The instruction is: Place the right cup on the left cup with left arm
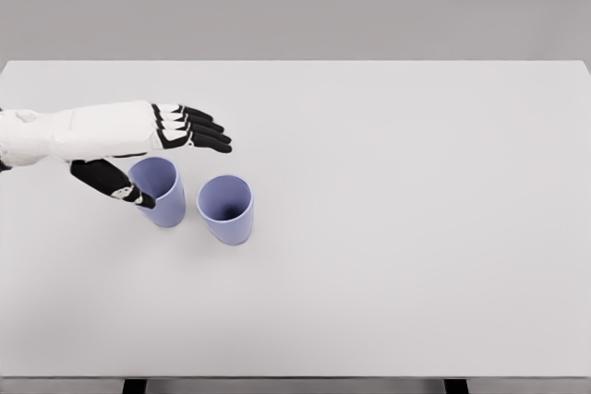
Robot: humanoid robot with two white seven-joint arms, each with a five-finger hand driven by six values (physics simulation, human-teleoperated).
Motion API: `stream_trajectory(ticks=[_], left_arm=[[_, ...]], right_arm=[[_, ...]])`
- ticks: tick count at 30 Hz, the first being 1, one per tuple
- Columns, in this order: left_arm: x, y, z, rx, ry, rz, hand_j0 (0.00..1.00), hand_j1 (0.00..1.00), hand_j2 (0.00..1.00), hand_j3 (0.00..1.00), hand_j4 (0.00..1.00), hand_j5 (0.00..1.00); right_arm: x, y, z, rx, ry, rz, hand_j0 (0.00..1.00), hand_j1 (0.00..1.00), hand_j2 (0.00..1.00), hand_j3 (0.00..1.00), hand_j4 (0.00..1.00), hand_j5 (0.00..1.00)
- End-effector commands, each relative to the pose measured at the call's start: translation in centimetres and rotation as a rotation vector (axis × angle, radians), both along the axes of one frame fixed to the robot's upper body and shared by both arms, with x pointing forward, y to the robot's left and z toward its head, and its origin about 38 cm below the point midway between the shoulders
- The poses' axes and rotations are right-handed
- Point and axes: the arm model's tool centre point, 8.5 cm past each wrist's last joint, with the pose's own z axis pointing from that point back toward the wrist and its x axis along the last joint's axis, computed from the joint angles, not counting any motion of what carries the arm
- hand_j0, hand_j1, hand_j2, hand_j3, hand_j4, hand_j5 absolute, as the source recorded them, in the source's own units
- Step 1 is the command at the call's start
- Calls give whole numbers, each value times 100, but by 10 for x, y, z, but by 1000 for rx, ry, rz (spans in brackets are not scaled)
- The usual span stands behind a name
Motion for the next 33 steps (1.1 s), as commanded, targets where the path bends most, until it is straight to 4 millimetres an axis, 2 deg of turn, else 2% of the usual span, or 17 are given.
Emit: stream_trajectory(ticks=[1,3,5,7,9,10,12,14,18,21,26,33], left_arm=[[-1,-1,-4,1,15,-2,100,100,100,100,100,100],[0,-5,-4,-6,11,-9,100,100,100,100,100,100],[5,-26,3,-45,-23,-54,100,100,100,100,100,100],[5,-30,3,-53,-24,-62,100,100,100,100,100,100],[3,-40,-10,-29,3,-89,100,100,100,100,100,100],[3,-43,-11,-20,-5,-97,100,100,100,100,100,100],[2,-44,-16,-10,6,-101,100,100,100,100,100,100],[-1,-46,-30,20,38,-111,100,100,100,100,100,100],[2,-39,-32,54,24,-90,100,100,100,100,100,100],[10,-35,-42,85,22,-61,100,100,100,100,100,100],[16,-51,-55,75,29,-76,100,100,100,100,100,100],[16,-49,-56,79,33,-72,100,100,100,100,100,100]], right_arm=[[-1,0,0,2,3,-1,100,100,100,100,100,100],[-7,0,0,0,12,-6,100,100,100,100,100,100],[-4,0,0,-1,5,-1,100,100,100,100,100,100],[-5,0,0,0,7,-4,100,100,100,100,100,100],[-5,0,0,0,9,-6,100,100,100,100,100,100],[-5,0,0,0,9,-1,100,100,100,100,100,100],[-5,0,0,0,9,-4,100,100,100,100,100,100],[-5,0,0,0,9,-4,100,100,100,100,100,100],[-5,0,0,0,9,-4,100,100,100,100,100,100],[-5,0,0,0,9,-3,100,100,100,100,100,100],[-5,0,0,0,9,-3,100,100,100,100,100,100],[-5,0,0,0,9,-3,100,100,100,100,100,100]])
